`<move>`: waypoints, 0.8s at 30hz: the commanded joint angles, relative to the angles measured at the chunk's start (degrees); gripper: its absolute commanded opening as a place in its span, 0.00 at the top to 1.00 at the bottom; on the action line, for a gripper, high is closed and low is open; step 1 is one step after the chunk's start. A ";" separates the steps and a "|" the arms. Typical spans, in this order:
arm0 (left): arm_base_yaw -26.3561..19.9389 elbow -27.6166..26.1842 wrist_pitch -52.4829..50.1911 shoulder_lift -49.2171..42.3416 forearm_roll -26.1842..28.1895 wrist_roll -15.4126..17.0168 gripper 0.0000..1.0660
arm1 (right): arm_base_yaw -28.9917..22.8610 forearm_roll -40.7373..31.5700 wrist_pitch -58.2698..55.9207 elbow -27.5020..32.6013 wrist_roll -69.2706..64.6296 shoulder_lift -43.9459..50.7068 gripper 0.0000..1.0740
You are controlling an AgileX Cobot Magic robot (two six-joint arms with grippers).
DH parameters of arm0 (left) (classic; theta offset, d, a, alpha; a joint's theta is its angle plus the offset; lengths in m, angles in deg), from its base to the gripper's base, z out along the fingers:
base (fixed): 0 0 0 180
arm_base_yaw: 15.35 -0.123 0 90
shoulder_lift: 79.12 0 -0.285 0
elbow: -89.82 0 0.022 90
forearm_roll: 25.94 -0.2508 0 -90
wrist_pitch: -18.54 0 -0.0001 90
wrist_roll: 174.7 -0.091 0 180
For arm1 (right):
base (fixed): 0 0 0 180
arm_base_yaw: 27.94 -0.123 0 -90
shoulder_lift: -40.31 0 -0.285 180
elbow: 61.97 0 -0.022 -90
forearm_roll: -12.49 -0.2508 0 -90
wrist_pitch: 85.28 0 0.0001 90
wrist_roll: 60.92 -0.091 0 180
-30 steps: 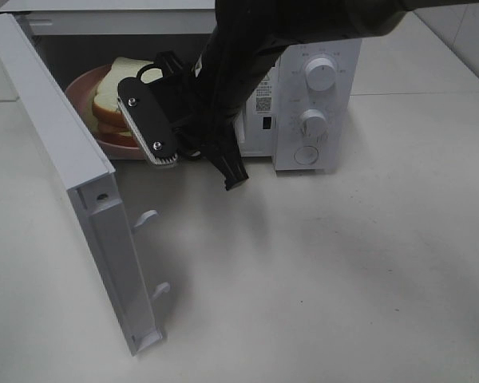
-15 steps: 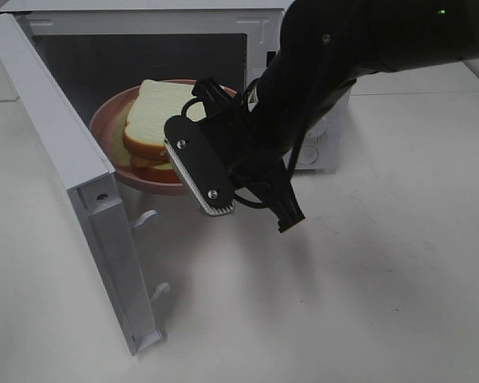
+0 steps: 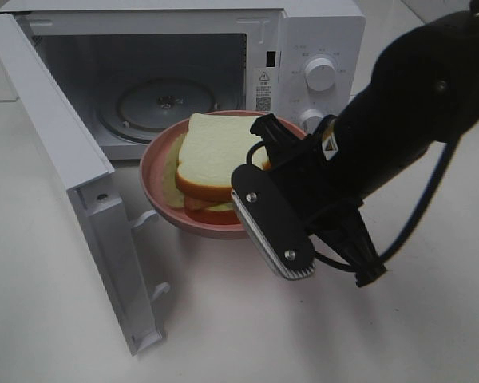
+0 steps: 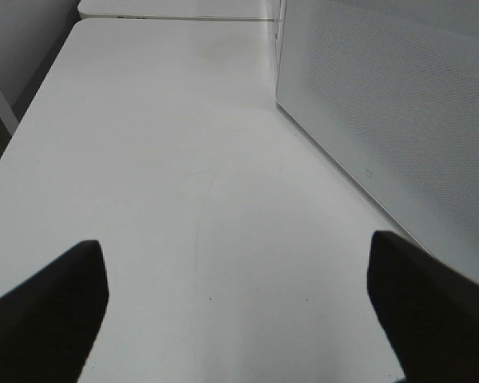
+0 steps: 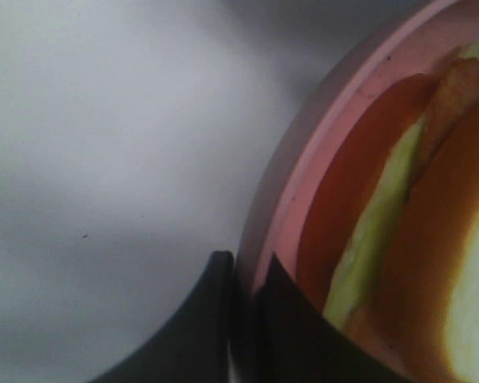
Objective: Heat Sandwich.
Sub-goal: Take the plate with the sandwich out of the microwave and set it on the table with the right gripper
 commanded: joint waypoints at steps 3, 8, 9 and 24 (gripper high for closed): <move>-0.17 0.23 -0.80 -0.92 0.00 -0.11 0.23 | -0.17 3.50 1.60 5.79 -5.21 6.82 1.00; -0.17 0.23 -0.80 -0.92 0.00 -0.11 0.23 | -0.17 4.24 0.63 9.40 -7.79 10.94 1.00; -0.17 0.23 -0.80 -0.92 0.00 -0.11 0.23 | -0.17 4.24 0.63 9.40 -7.79 10.94 1.00; -0.17 0.23 -0.80 -0.92 0.00 -0.11 0.23 | -0.17 10.60 -4.13 19.02 -20.00 24.81 1.00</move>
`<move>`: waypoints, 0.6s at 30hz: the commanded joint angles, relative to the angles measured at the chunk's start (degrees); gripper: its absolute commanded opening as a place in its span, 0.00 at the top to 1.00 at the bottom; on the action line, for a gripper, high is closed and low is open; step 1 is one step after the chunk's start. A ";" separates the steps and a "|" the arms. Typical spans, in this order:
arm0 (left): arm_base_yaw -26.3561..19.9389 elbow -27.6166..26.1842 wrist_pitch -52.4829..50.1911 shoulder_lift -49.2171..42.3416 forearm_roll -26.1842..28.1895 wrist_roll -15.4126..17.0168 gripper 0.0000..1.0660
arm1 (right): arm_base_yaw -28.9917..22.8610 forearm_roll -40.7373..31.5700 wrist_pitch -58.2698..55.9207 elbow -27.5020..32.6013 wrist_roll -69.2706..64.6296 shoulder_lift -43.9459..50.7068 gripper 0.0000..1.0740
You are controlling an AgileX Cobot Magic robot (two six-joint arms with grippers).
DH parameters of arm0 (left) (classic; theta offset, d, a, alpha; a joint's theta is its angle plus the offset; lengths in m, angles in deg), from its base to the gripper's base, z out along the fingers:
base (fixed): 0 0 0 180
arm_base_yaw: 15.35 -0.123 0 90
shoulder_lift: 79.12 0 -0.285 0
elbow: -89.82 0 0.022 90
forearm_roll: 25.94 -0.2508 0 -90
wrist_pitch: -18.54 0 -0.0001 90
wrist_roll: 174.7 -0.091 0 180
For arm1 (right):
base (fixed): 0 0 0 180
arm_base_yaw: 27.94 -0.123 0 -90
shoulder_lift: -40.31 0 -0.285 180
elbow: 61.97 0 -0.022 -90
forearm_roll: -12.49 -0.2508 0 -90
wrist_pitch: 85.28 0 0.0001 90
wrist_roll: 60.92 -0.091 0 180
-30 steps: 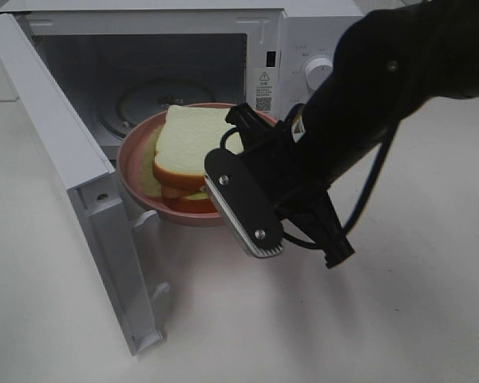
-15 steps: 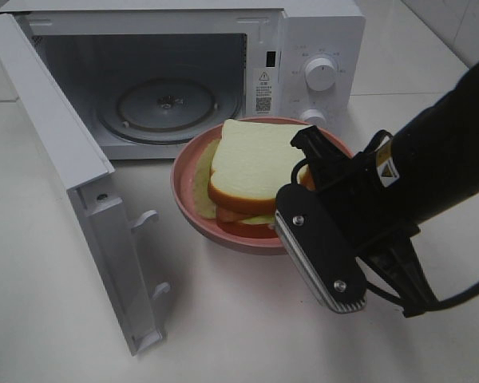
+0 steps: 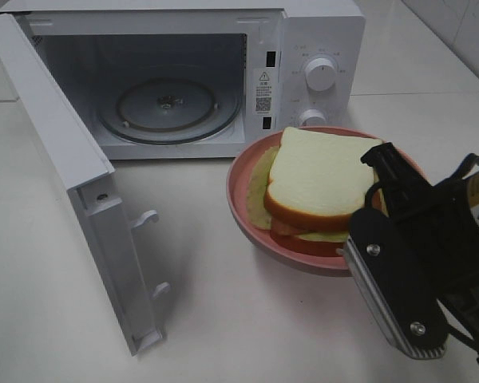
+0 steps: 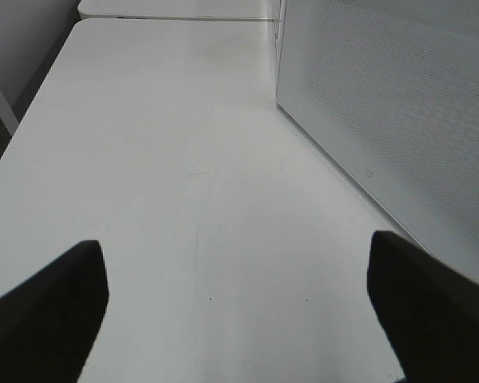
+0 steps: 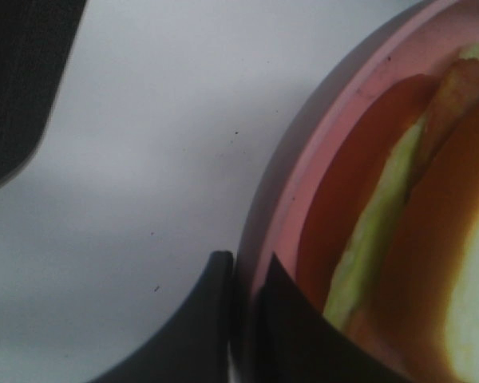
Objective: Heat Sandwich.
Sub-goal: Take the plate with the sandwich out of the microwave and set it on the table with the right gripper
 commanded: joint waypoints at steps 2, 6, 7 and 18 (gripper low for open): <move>-0.17 0.23 -0.80 -0.92 0.00 -0.11 0.23 | -0.17 0.92 -0.97 2.12 -2.81 4.47 1.00; -0.17 0.23 -0.80 -0.92 0.00 -0.11 0.23 | -0.17 1.32 -3.61 3.04 -5.84 7.22 1.00; -0.17 0.23 -0.80 -0.92 0.00 -0.11 0.23 | -0.17 2.86 -4.81 3.32 -8.48 8.19 1.00; -0.17 0.23 -0.80 -0.92 0.00 -0.11 0.23 | -0.06 12.43 -6.42 3.27 -34.61 8.77 1.00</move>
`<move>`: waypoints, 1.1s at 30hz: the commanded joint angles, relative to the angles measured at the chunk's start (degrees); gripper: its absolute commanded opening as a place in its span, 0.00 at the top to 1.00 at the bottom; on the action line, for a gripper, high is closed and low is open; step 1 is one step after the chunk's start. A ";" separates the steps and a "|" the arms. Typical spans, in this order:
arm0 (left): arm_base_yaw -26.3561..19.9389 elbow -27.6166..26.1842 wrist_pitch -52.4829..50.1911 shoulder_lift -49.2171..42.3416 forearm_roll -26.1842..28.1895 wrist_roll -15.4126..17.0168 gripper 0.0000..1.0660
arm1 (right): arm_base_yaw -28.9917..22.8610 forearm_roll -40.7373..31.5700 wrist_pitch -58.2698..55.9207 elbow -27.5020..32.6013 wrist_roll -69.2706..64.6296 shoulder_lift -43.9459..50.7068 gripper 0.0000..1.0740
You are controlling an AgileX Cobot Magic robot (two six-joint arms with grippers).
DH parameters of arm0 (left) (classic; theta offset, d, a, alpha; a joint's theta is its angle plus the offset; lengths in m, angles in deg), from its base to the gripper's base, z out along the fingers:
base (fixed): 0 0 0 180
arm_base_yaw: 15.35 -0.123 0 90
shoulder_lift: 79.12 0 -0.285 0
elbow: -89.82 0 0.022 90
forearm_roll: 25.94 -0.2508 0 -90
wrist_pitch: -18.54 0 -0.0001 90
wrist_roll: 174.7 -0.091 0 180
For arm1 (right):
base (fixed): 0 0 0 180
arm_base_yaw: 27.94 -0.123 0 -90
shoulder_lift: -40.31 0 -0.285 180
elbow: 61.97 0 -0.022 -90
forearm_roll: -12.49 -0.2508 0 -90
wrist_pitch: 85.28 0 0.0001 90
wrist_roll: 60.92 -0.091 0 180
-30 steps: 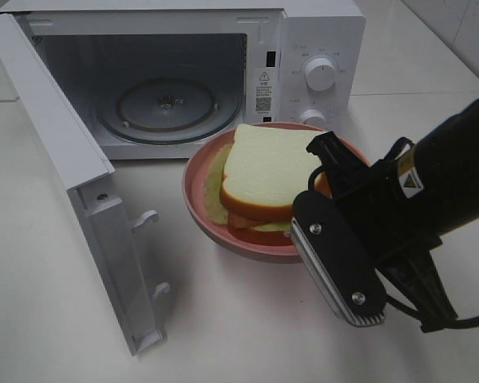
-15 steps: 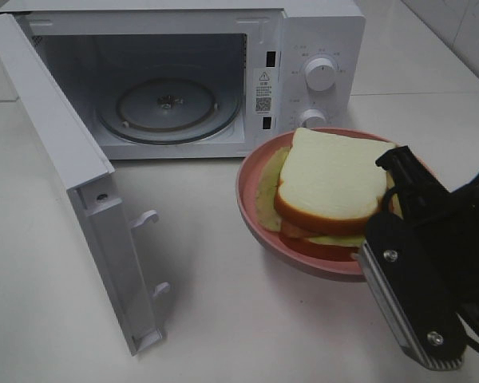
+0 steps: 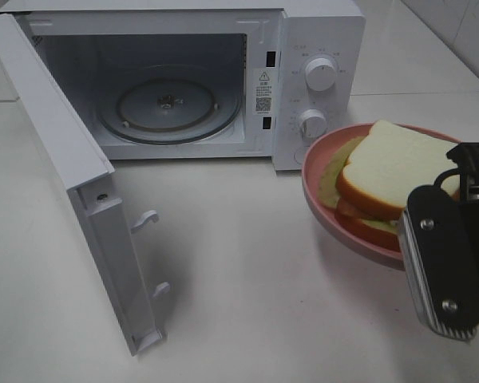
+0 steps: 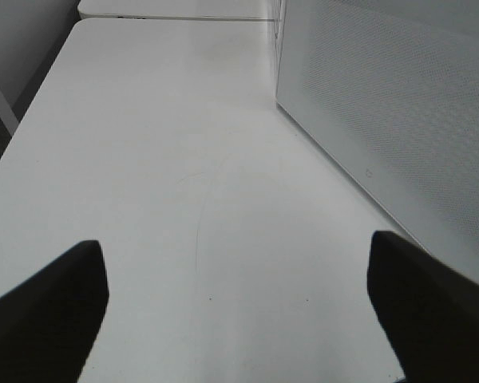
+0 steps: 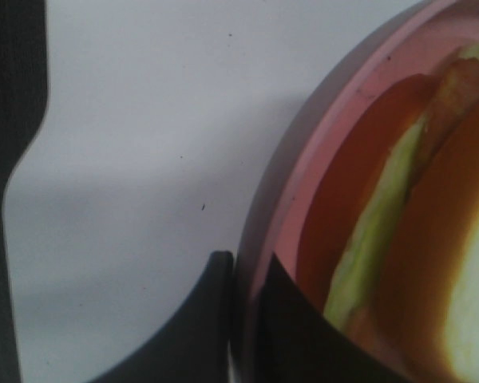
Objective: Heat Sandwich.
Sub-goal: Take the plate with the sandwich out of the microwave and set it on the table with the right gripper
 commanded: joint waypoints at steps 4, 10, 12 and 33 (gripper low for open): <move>-0.17 0.23 -0.80 -0.92 0.00 -0.11 0.23 | 1.43 6.59 0.17 -1.15 -20.28 -0.23 1.00; -0.17 0.23 -0.80 -0.92 0.00 -0.11 0.23 | 9.63 7.68 -4.93 -8.37 -31.17 -8.54 1.00; -0.17 0.23 -0.80 -0.92 0.00 -0.11 0.23 | 10.77 7.68 -5.67 -9.68 -31.97 -10.31 1.00; -0.17 0.23 -0.80 -0.92 0.00 -0.11 0.23 | 33.86 7.68 -1.26 -24.18 -53.23 -33.29 1.00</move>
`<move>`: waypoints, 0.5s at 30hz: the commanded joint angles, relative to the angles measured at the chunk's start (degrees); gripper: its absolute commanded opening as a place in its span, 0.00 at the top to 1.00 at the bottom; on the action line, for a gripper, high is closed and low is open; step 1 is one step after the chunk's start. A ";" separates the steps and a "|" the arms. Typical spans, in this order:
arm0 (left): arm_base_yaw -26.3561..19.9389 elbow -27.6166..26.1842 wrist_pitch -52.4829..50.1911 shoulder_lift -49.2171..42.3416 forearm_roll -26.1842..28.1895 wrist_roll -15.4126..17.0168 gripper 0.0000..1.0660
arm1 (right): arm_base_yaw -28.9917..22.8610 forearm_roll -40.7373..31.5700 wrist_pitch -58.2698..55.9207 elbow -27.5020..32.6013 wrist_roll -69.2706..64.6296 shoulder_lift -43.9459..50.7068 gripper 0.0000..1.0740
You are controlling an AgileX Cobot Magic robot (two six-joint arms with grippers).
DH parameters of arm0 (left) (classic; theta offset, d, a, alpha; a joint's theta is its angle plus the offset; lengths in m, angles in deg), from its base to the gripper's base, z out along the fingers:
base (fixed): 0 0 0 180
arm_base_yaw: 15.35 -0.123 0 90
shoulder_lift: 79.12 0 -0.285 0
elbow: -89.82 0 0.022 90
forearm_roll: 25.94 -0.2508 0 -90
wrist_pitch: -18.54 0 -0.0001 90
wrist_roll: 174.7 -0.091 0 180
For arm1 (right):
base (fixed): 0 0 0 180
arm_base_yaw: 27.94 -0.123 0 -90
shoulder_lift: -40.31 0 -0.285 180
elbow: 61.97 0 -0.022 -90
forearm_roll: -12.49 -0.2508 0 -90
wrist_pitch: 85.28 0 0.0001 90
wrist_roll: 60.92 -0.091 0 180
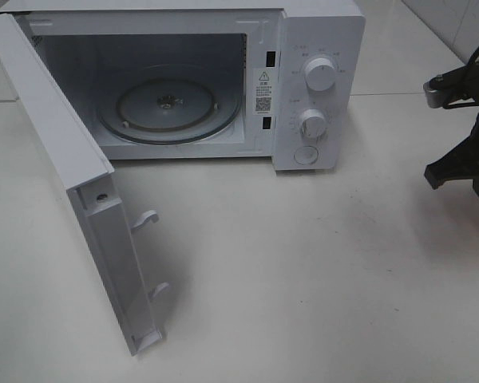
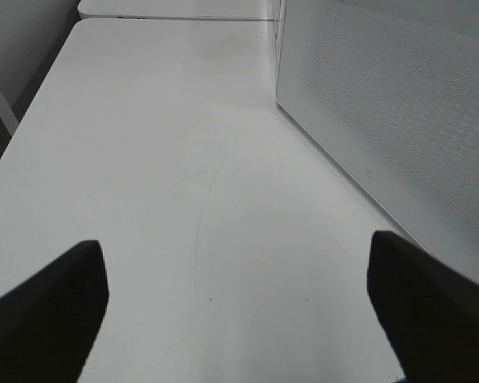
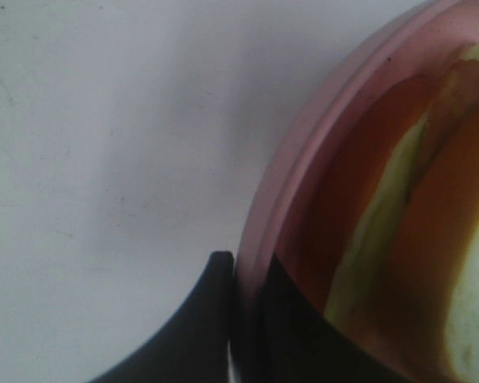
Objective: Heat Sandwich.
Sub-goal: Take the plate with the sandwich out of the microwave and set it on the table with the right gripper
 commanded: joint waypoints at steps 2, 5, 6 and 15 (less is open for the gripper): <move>-0.17 0.23 -0.80 -0.92 0.00 -0.11 0.23 | 1.95 1.66 2.75 -0.63 -0.74 -1.43 1.00; -0.17 0.23 -0.80 -0.92 0.00 -0.11 0.23 | 3.78 1.72 5.21 -0.63 -2.35 -3.84 1.00; -0.17 0.23 -0.80 -0.92 0.00 -0.11 0.23 | 3.78 1.72 5.21 -0.63 -2.35 -3.84 1.00; -0.17 0.23 -0.80 -0.92 0.00 -0.11 0.23 | 5.67 1.72 10.49 -0.57 -5.67 -9.63 0.99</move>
